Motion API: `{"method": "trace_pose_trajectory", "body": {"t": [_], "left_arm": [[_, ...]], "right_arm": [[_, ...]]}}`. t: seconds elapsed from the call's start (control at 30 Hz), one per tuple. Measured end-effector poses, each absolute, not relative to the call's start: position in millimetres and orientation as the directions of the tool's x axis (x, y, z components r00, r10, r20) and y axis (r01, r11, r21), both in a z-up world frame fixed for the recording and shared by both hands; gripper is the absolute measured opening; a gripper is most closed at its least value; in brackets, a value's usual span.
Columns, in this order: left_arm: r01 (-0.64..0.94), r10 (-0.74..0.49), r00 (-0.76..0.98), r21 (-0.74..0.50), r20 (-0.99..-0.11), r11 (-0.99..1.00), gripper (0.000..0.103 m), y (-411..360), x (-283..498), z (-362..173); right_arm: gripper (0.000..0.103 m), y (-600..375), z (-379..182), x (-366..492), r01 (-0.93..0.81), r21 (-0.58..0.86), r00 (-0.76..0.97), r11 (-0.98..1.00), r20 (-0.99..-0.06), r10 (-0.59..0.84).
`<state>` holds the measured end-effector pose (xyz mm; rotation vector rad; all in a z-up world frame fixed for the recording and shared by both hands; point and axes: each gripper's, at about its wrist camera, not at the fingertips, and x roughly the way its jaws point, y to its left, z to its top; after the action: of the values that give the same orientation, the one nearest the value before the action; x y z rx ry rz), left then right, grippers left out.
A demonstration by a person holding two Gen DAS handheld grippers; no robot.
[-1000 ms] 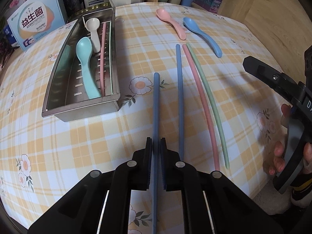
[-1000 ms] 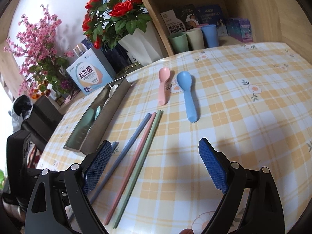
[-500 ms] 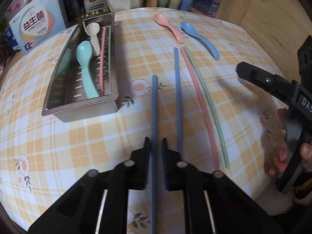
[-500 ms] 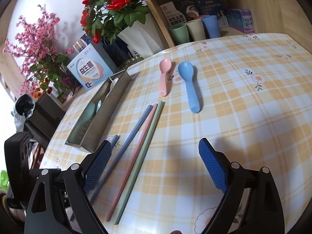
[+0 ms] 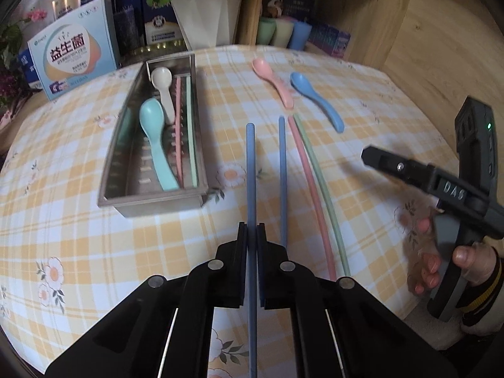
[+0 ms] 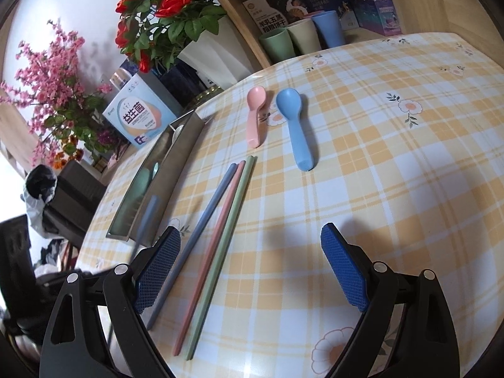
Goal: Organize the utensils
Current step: 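Grasp the blue spoon with the right gripper while the left gripper lifts the blue chopstick, then lower the blue chopstick into the steel tray and open the left gripper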
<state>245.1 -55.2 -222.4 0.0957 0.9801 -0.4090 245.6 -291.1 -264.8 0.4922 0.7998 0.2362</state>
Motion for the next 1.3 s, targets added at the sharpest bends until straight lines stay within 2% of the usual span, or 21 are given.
{"method": "trace_pose_trajectory", "body": {"t": [0.17, 0.27, 0.3, 0.47, 0.83, 0.93, 1.0, 1.1, 1.3], "left_arm": [[0.351, -0.309, 0.548, -0.123, -0.777, 0.928, 0.006, -44, 250, -202], [0.326, -0.313, 0.574, -0.139, -0.757, 0.935, 0.006, -34, 253, -194], [0.319, -0.313, 0.579, -0.145, -0.753, 0.937, 0.006, -30, 253, -193], [0.28, -0.316, 0.597, -0.177, -0.737, 0.944, 0.006, -12, 254, -189], [0.228, -0.312, 0.612, -0.215, -0.727, 0.95, 0.006, 15, 255, -189], [0.224, -0.315, 0.614, -0.224, -0.723, 0.949, 0.006, 18, 255, -189], [0.22, -0.318, 0.614, -0.23, -0.723, 0.948, 0.006, 20, 254, -189], [0.216, -0.318, 0.612, -0.233, -0.724, 0.948, 0.006, 21, 254, -190], [0.209, -0.316, 0.612, -0.237, -0.726, 0.949, 0.006, 21, 259, -189]], "right_arm": [[0.087, -291, -253, 254, -0.049, 0.463, 0.677, 0.885, -0.636, 0.37], [0.085, -287, -240, 269, -0.113, 0.378, 0.672, 0.919, -0.652, 0.351], [0.077, -285, -237, 277, -0.14, 0.336, 0.666, 0.931, -0.664, 0.339], [0.051, -284, -246, 323, -0.16, 0.174, 0.638, 0.972, -0.733, 0.236], [0.034, -288, -271, 392, -0.011, 0.169, 0.568, 0.986, -0.81, 0.145], [0.027, -289, -273, 395, 0.026, 0.163, 0.561, 0.986, -0.819, 0.12], [0.014, -286, -273, 394, 0.037, 0.132, 0.559, 0.991, -0.824, 0.089], [0.014, -284, -271, 388, 0.04, 0.128, 0.567, 0.991, -0.819, 0.083], [0.014, -281, -261, 357, 0.059, 0.254, 0.632, 0.965, -0.758, 0.16]]}}
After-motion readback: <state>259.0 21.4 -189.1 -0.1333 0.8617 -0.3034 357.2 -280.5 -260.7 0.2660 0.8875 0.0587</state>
